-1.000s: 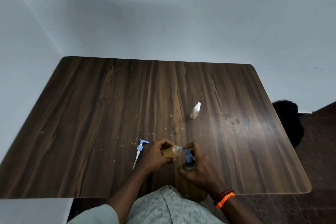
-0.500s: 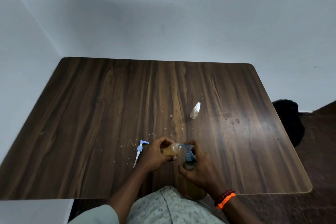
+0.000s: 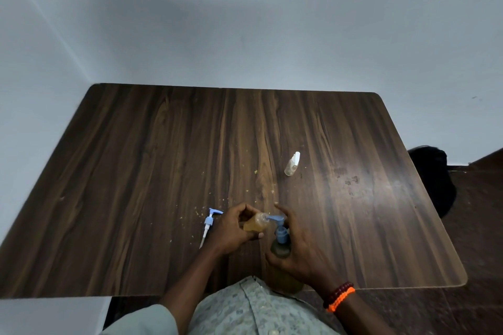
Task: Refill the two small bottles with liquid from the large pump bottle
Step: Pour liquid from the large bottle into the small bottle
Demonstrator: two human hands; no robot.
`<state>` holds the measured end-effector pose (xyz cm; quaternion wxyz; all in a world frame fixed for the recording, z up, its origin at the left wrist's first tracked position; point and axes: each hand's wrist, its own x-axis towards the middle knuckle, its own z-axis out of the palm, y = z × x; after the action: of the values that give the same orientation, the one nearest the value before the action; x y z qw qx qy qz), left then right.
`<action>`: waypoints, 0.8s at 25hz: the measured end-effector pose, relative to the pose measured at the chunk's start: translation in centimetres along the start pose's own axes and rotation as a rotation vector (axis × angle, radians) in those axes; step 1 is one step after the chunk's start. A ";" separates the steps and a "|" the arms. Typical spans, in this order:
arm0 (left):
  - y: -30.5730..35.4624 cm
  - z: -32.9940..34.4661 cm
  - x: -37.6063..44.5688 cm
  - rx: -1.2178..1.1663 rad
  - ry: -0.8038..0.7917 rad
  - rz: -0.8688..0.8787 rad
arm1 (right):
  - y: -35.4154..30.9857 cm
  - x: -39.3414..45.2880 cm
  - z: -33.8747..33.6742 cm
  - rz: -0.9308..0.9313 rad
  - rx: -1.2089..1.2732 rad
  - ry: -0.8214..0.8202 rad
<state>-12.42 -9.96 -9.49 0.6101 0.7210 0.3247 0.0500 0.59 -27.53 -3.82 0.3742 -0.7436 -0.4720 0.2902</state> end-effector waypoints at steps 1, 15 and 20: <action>0.0 0.0 0.0 -0.006 -0.002 -0.005 | 0.3 0.0 0.1 -0.005 -0.016 0.011; -1.0 -2.0 -1.1 -0.075 0.125 -0.062 | -0.1 10.0 -3.3 0.045 -0.220 -0.182; -1.7 -2.6 -1.8 -0.156 0.127 -0.101 | -3.2 16.6 -2.4 -0.021 -0.250 -0.261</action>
<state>-15.74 -8.64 -9.86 0.6443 0.6494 0.3937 0.0902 7.35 -12.03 -1.15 0.2171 -0.7354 -0.5568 0.3194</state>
